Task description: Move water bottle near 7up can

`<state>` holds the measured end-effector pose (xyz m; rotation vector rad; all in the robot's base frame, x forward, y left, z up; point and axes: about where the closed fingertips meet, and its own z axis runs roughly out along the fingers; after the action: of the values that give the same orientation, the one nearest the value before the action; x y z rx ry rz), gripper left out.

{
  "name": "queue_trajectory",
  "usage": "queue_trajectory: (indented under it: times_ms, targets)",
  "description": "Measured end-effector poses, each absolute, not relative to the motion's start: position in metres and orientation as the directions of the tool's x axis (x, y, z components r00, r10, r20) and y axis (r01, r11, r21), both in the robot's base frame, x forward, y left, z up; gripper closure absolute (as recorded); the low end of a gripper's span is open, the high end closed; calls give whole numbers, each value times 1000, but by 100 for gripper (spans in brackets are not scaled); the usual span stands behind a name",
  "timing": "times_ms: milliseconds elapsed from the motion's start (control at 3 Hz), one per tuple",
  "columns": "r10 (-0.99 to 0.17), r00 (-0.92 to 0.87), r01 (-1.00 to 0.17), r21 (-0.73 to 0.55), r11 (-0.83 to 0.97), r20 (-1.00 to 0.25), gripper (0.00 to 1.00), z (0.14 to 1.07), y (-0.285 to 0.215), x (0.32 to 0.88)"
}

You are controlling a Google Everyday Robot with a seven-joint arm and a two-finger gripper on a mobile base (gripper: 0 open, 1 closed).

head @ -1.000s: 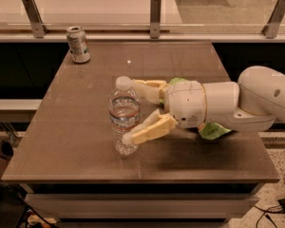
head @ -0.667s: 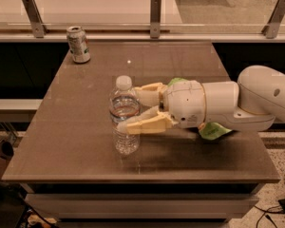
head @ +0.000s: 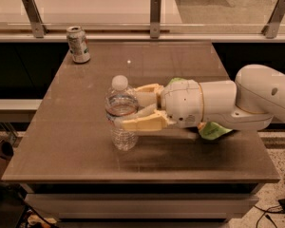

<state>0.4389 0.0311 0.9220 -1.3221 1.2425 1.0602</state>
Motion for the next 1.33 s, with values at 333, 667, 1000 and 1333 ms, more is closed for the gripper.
queue_trajectory:
  times_ms: [333,667,1000,1333]
  targets:
    - [-126,93,-995,-95,16,-988,100,923,33,438]
    - [-129,94,-995,-97,22,-987,100,929,30,442]
    - [-119,94,-989,-106,98,-988,100,948,14,461]
    - [-98,78,-976,-96,194,-992,100,971,-6,489]
